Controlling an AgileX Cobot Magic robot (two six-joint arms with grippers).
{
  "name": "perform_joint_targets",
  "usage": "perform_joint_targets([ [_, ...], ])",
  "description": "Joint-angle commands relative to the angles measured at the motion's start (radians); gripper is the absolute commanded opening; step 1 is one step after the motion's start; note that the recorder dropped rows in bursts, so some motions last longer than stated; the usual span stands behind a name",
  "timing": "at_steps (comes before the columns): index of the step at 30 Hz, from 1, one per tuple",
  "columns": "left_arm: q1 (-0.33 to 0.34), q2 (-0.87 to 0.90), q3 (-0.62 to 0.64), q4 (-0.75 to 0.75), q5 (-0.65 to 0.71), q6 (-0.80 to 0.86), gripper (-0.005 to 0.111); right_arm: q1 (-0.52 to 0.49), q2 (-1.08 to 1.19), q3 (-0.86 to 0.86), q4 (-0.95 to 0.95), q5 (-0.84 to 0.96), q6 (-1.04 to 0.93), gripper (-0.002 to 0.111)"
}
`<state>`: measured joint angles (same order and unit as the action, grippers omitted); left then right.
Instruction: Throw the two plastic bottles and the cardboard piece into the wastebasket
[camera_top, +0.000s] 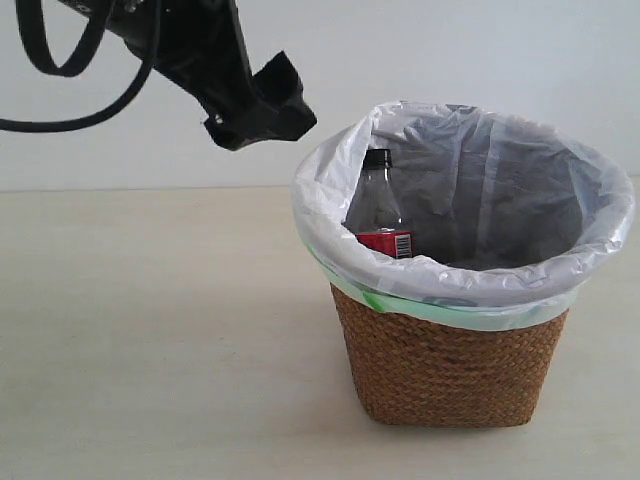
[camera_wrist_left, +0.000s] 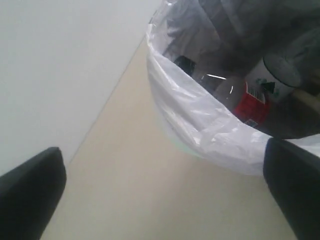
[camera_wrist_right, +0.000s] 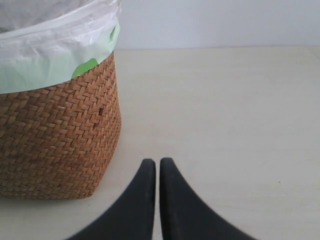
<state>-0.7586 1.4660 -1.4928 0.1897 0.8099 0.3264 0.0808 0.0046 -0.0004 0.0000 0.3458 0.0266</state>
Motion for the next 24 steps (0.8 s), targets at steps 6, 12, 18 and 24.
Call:
perform_joint_targets([
  [6, 0.346, -0.075, 0.117, -0.147, 0.034, -0.137, 0.107, -0.006, -0.005, 0.000, -0.006, -0.005, -0.004, 0.000],
  [12, 0.455, -0.075, 0.152, -0.152, 0.045, -0.159, 0.107, -0.006, -0.005, 0.000, -0.006, -0.005, -0.004, 0.000],
  [18, 0.481, -0.087, 0.153, -0.220, 0.046, -0.159, 0.088, -0.006, -0.005, 0.000, -0.006, -0.005, -0.004, 0.000],
  [24, 0.481, -0.118, 0.153, -0.212, 0.053, -0.197, 0.005, -0.006, -0.005, 0.000, -0.006, -0.005, -0.004, 0.000],
])
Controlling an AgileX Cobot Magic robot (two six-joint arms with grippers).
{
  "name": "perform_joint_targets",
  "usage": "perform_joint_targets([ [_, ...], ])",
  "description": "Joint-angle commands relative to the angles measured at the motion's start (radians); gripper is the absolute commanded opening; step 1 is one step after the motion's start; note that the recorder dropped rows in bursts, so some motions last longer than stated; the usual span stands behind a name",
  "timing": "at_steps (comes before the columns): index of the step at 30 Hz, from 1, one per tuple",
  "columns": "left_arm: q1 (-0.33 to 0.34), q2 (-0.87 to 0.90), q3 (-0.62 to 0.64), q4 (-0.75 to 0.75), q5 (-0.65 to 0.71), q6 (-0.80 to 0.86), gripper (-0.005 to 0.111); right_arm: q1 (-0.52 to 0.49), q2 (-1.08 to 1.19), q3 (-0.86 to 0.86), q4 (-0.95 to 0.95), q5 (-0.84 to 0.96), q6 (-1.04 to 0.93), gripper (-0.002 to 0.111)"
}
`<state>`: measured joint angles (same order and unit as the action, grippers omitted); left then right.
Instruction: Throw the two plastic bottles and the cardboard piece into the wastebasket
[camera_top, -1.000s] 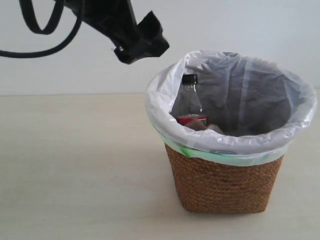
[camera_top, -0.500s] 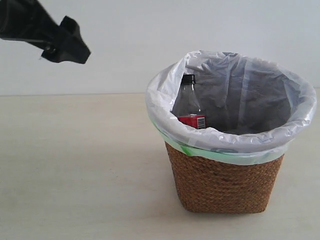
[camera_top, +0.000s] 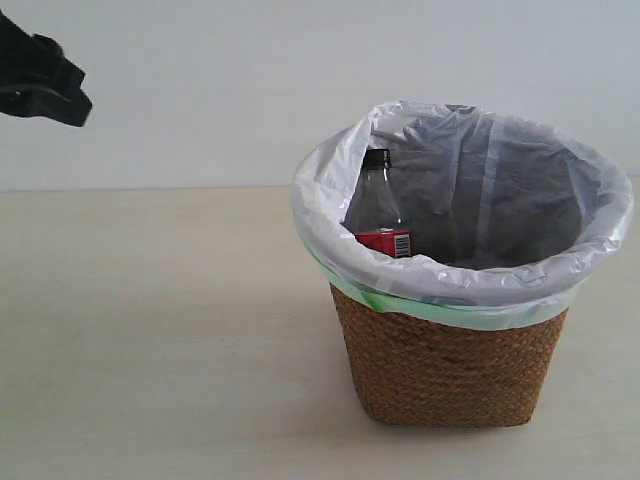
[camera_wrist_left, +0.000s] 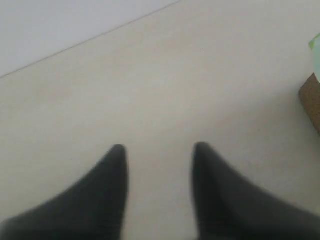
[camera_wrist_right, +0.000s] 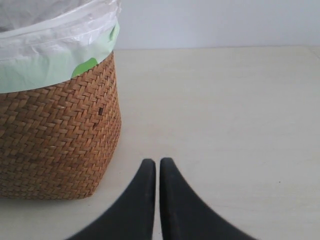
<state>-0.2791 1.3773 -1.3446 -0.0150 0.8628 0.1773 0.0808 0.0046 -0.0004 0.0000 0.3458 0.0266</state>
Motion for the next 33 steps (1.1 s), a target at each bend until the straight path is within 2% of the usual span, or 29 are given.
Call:
perform_joint_targets([
  [1, 0.002, -0.036, 0.004, 0.003, 0.014, -0.065, 0.007, -0.006, -0.005, 0.000, -0.006, -0.005, -0.004, 0.000],
  [6, 0.002, -0.095, 0.007, 0.041, 0.038, -0.111, 0.010, -0.006, -0.005, 0.000, -0.006, -0.005, -0.004, 0.000],
  [11, 0.002, -0.234, 0.039, -0.027, -0.026, -0.111, 0.010, -0.006, -0.005, 0.000, -0.006, -0.005, -0.004, 0.000],
  [20, 0.002, -0.596, 0.278, -0.083, -0.230, -0.111, 0.010, -0.006, -0.005, 0.000, -0.006, -0.005, -0.004, 0.000],
  [33, 0.002, -1.164, 0.545, -0.079, -0.251, -0.145, 0.010, -0.006, -0.005, 0.000, -0.006, -0.005, -0.004, 0.000],
])
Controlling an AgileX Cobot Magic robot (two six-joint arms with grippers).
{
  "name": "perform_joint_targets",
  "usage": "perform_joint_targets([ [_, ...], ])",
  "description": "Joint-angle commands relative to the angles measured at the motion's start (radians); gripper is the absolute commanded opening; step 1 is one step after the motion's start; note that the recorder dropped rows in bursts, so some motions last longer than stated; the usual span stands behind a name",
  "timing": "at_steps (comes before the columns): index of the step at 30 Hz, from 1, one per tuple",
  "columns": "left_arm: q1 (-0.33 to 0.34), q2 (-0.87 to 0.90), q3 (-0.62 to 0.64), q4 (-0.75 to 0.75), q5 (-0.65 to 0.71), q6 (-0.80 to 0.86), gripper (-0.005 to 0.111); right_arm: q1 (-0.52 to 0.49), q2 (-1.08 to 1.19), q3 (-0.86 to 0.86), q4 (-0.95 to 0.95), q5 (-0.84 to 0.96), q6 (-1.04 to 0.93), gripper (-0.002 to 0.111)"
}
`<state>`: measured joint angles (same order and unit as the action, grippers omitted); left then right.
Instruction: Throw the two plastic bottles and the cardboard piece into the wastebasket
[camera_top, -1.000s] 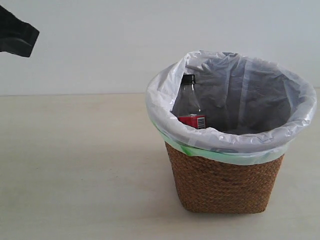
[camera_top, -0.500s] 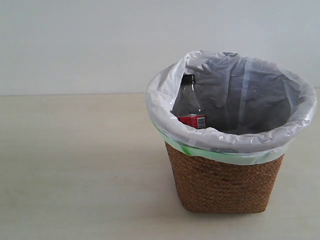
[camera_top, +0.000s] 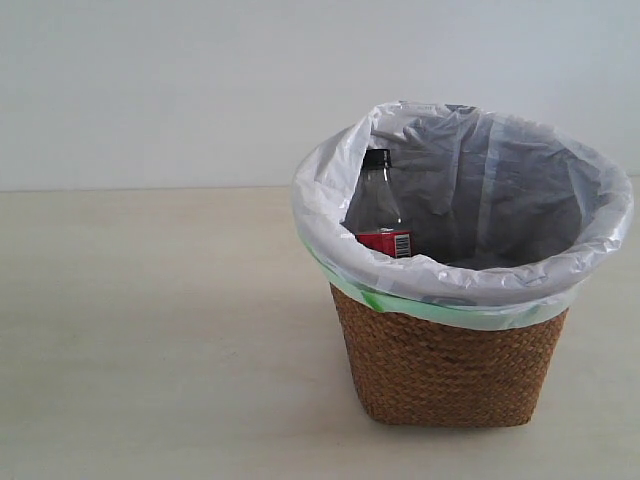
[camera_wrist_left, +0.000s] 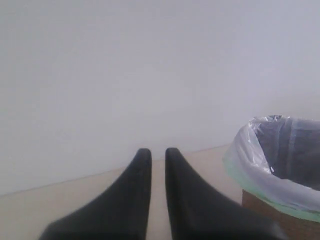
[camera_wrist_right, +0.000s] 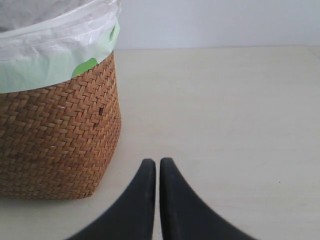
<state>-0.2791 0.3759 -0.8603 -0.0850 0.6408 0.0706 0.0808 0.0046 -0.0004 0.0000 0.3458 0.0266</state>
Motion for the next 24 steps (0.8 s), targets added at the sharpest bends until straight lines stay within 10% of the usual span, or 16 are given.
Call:
perform_joint_targets([
  [1, 0.002, -0.211, 0.074, -0.009, -0.031, -0.040, 0.010, -0.006, -0.005, 0.000, -0.006, -0.005, -0.004, 0.000],
  [24, 0.002, -0.376, 0.068, -0.004, 0.039, -0.029, 0.010, -0.006, -0.005, 0.000, -0.006, -0.009, -0.004, 0.000],
])
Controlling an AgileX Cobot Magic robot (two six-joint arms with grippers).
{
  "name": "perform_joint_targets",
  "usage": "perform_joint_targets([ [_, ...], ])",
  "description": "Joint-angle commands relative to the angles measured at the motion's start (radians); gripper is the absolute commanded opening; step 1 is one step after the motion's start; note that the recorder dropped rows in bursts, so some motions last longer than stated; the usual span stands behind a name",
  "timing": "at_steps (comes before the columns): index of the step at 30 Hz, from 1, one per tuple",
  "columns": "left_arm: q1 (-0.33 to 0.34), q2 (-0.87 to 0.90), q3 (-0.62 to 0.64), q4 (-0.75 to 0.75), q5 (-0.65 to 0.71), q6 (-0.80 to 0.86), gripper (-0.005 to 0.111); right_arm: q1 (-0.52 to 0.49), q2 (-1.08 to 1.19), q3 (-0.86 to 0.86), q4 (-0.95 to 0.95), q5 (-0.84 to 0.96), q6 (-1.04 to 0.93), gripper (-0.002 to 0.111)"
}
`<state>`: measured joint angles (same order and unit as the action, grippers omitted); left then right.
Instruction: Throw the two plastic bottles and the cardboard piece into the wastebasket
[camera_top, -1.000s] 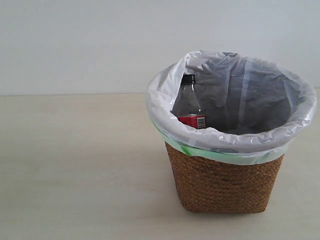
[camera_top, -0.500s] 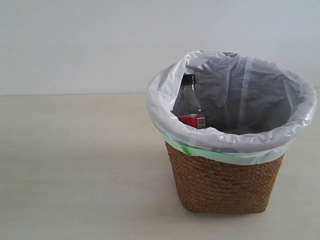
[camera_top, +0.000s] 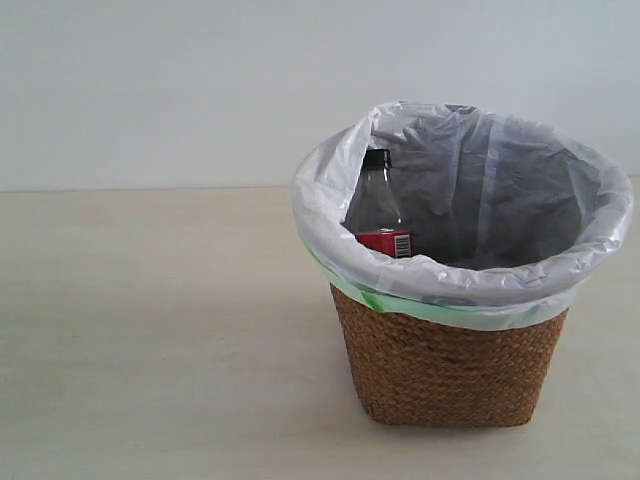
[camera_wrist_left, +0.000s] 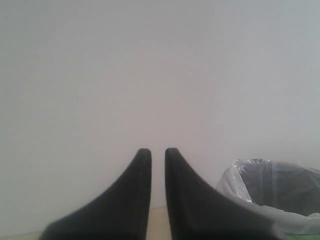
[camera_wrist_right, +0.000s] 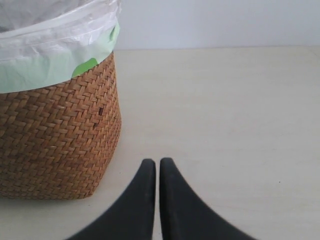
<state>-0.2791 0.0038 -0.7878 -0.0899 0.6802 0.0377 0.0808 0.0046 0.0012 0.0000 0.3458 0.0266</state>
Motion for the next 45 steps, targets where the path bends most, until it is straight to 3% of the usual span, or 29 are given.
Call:
perform_joint_targets([
  [1, 0.002, -0.004, -0.004, 0.001, 0.000, 0.004, 0.010, -0.006, -0.005, -0.001, -0.006, -0.009, -0.004, 0.000],
  [10, 0.018, -0.004, -0.002, 0.007, -0.016, 0.004, 0.010, -0.006, -0.005, -0.001, -0.006, -0.009, -0.004, 0.000],
  [14, 0.068, -0.004, 0.056, -0.001, -0.208, -0.020, 0.010, -0.006, -0.005, -0.001, -0.006, -0.009, -0.004, 0.000],
  [18, 0.137, -0.004, 0.169, -0.001, -0.417, -0.184, 0.010, -0.006, -0.005, -0.001, -0.006, -0.009, -0.004, 0.000],
  [24, 0.228, -0.004, 0.338, 0.006, -0.527, -0.249, 0.010, -0.006, -0.005, -0.001, -0.006, -0.009, -0.004, 0.000],
  [34, 0.236, -0.004, 0.729, 0.120, -0.839, -0.249, 0.010, -0.006, -0.005, -0.001, 0.000, -0.007, -0.004, 0.000],
  [38, 0.236, -0.004, 0.788, 0.151, -0.873, -0.169, 0.010, -0.006, -0.005, -0.001, 0.000, -0.007, -0.004, 0.000],
  [42, 0.236, -0.004, 0.788, 0.142, -0.734, -0.038, 0.010, -0.006, -0.005, -0.001, 0.000, -0.007, -0.004, 0.000],
  [45, 0.236, -0.004, 0.788, 0.079, -0.560, 0.158, 0.010, -0.006, -0.005, -0.001, 0.000, -0.007, -0.004, 0.000],
])
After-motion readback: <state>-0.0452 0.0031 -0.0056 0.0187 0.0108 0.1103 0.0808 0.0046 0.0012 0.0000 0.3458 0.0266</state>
